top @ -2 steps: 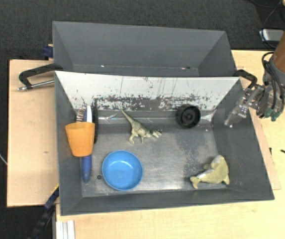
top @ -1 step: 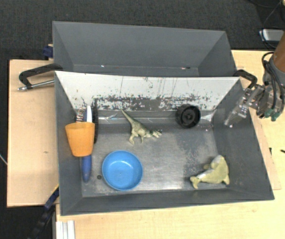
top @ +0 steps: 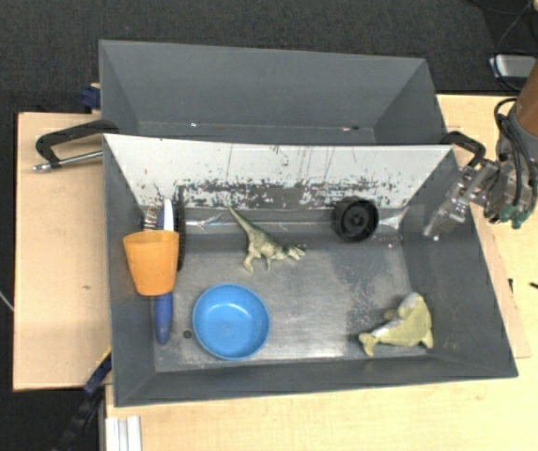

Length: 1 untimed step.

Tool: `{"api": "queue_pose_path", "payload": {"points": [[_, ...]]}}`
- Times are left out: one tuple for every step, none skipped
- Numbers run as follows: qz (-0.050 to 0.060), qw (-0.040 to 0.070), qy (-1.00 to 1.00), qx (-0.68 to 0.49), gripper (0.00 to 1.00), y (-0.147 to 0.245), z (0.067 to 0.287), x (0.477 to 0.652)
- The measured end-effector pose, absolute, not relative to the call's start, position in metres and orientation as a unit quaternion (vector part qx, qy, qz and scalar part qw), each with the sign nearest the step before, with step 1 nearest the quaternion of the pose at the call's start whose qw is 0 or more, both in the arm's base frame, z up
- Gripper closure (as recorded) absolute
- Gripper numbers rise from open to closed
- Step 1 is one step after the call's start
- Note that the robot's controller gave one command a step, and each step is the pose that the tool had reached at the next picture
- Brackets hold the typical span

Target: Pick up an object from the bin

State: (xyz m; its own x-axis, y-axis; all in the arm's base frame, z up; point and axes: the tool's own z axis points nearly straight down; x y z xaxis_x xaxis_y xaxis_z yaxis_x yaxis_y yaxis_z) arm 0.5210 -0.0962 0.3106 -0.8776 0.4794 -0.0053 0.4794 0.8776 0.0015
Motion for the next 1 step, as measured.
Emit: {"api": "queue_pose_path", "payload": {"points": [[0.0,0.003,0.969,0.247,1.0,-0.0962,0.3106,0.521]]}}
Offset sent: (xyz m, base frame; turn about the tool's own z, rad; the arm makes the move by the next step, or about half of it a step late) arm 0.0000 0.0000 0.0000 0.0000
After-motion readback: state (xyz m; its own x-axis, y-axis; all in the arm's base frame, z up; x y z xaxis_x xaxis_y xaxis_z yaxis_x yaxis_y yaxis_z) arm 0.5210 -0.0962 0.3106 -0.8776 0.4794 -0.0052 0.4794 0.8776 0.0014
